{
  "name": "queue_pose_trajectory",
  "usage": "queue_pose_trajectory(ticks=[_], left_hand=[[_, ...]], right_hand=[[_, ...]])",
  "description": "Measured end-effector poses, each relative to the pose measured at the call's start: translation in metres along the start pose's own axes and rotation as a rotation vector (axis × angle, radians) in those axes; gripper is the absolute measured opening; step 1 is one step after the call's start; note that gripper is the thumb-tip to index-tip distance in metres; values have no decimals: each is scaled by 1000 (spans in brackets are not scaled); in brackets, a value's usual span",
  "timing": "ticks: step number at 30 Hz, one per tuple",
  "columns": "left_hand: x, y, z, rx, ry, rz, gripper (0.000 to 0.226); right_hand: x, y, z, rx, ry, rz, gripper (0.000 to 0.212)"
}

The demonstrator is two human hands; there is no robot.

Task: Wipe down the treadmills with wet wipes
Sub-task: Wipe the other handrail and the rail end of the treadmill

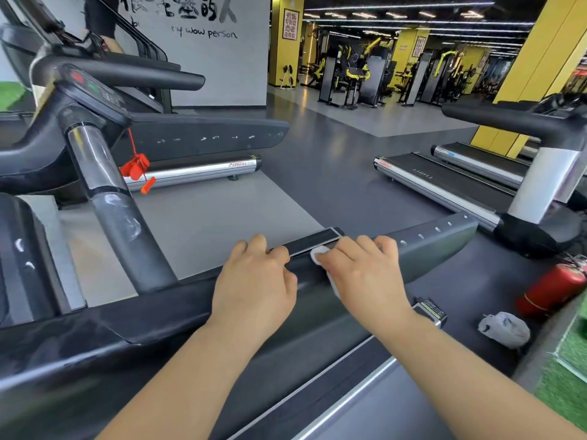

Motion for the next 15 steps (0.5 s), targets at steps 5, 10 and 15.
queue_pose_trajectory(ticks=[5, 10, 15], left_hand=[[1, -2, -2, -3, 27, 24, 34], [-2, 0, -1, 25, 36, 4, 30], [0, -2, -2, 26, 46, 25, 31]], right_hand=[[33, 2, -2, -42, 139, -10, 30], [-6, -8, 4, 6, 53, 88, 26], [17, 1, -6, -3, -1, -17, 29]])
Point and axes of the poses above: each hand's wrist, its own z-axis towards the middle knuckle, its own y-axis out of the palm, x = y × z, the point moved 7 cm from there along z, towards the middle knuckle
